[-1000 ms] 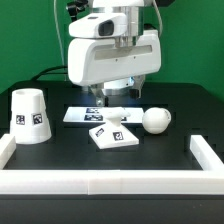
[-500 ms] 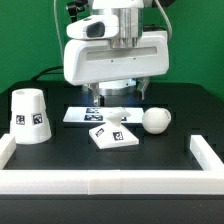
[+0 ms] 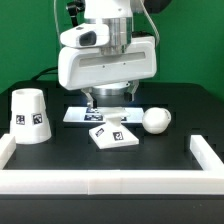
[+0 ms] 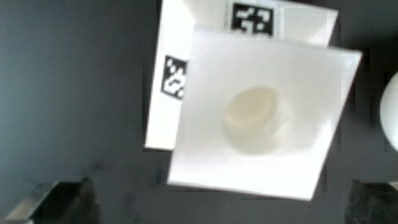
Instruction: Assemble lamp
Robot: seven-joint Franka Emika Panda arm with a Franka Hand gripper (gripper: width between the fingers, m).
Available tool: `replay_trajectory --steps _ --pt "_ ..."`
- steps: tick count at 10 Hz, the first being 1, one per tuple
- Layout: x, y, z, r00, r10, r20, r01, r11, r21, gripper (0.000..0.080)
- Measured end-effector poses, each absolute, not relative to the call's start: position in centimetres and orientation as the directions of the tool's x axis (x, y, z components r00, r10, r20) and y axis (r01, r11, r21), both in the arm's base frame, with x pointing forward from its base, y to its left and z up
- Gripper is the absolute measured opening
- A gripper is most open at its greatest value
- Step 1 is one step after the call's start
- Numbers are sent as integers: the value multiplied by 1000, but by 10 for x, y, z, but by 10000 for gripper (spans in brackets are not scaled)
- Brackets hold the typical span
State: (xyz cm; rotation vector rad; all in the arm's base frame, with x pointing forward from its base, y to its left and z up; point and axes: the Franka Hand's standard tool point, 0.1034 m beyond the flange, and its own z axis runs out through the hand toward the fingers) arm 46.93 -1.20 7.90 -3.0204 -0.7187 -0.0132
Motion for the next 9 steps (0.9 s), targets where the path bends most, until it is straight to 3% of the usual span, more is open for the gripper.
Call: replay_trajectory --steps 9 --pt "458 -10 61 929 369 -33 367 -928 -59 699"
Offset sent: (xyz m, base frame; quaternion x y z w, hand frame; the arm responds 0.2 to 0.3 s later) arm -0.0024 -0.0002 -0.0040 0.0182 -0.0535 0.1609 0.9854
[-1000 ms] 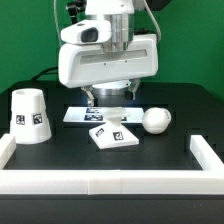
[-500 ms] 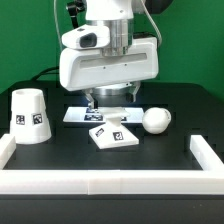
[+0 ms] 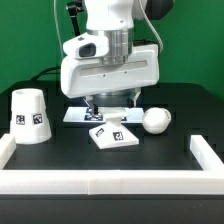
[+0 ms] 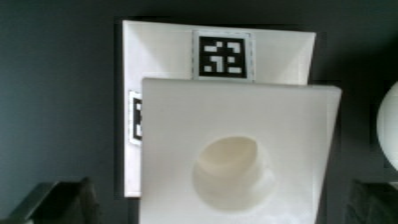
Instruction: Assemble lamp
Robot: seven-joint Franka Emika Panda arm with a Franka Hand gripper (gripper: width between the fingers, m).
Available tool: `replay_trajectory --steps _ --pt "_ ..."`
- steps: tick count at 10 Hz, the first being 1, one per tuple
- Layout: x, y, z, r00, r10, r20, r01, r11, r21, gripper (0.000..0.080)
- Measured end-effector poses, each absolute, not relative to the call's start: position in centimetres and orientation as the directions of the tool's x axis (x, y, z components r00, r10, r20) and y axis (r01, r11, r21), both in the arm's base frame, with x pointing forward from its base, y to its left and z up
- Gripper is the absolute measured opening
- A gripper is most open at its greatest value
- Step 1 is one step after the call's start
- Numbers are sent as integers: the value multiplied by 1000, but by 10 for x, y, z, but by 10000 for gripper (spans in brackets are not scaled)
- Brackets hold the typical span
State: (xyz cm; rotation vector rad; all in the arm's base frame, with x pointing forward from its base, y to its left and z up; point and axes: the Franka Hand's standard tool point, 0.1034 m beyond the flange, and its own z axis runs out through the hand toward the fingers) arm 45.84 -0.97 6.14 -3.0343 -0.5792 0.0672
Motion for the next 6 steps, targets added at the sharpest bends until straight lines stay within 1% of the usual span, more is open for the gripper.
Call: replay_trajectory --steps 3,6 --pt "455 -7 50 926 376 -28 374 -926 -58 699" --pt "454 -11 45 921 388 -26 387 -920 -58 699"
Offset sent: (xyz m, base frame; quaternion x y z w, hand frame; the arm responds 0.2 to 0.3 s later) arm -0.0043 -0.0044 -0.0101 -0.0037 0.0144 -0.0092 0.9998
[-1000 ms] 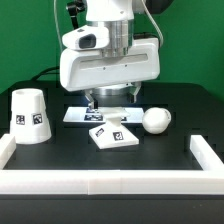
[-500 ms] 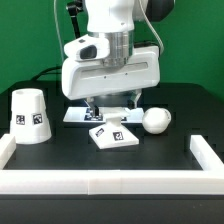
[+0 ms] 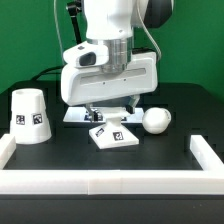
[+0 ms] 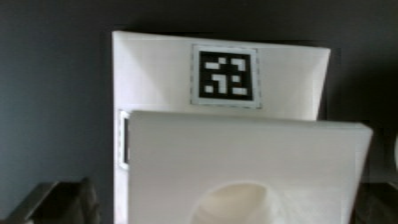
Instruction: Assemble lamp
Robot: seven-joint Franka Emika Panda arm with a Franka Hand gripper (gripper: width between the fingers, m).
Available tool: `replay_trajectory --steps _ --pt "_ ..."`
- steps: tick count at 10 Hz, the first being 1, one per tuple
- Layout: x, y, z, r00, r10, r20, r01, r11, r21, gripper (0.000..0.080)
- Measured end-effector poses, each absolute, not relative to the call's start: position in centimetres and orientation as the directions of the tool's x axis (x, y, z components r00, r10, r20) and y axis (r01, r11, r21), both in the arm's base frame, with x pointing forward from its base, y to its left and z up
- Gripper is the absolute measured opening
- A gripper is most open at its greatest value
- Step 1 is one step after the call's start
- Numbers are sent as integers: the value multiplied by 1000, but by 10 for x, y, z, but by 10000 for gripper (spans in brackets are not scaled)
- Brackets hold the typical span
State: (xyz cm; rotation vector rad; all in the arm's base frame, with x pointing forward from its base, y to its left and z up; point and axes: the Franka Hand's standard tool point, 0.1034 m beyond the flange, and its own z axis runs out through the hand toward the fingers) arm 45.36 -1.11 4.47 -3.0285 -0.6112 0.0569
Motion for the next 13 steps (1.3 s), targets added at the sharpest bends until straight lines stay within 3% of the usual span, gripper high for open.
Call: replay_trajectory --steps 1,3,9,13 --pt "454 -10 45 921 388 -26 386 -920 -58 699" --pt "459 -5 51 918 396 -16 395 -917 -53 533" --pt "459 -5 48 915 403 -18 402 -914 -56 533" --pt "495 10 48 921 388 18 388 -920 -49 533"
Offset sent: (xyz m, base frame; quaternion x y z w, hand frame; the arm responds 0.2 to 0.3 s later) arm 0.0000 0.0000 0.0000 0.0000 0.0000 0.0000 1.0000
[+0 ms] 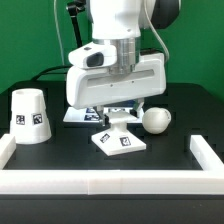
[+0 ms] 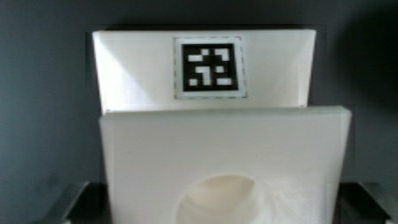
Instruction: Assemble lamp
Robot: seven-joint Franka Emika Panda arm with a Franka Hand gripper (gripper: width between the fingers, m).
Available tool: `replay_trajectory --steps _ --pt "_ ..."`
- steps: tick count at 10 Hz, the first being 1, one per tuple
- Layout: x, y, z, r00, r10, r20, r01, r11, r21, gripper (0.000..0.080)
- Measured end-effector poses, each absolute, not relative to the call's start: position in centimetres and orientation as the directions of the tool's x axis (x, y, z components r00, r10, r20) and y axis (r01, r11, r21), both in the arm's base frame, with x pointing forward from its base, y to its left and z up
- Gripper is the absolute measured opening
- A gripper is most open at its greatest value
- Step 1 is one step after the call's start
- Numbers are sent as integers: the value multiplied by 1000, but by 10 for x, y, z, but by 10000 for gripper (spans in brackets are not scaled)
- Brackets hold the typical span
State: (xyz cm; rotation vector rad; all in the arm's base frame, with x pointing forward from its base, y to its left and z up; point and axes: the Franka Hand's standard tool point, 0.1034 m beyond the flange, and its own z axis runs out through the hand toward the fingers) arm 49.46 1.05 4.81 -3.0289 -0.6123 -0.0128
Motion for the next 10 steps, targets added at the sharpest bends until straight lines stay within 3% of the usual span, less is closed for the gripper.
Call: replay_trajectory --steps 6,10 --pt "545 64 49 980 195 50 197 -979 -56 534" --pt "565 82 49 979 181 90 186 -981 -58 534"
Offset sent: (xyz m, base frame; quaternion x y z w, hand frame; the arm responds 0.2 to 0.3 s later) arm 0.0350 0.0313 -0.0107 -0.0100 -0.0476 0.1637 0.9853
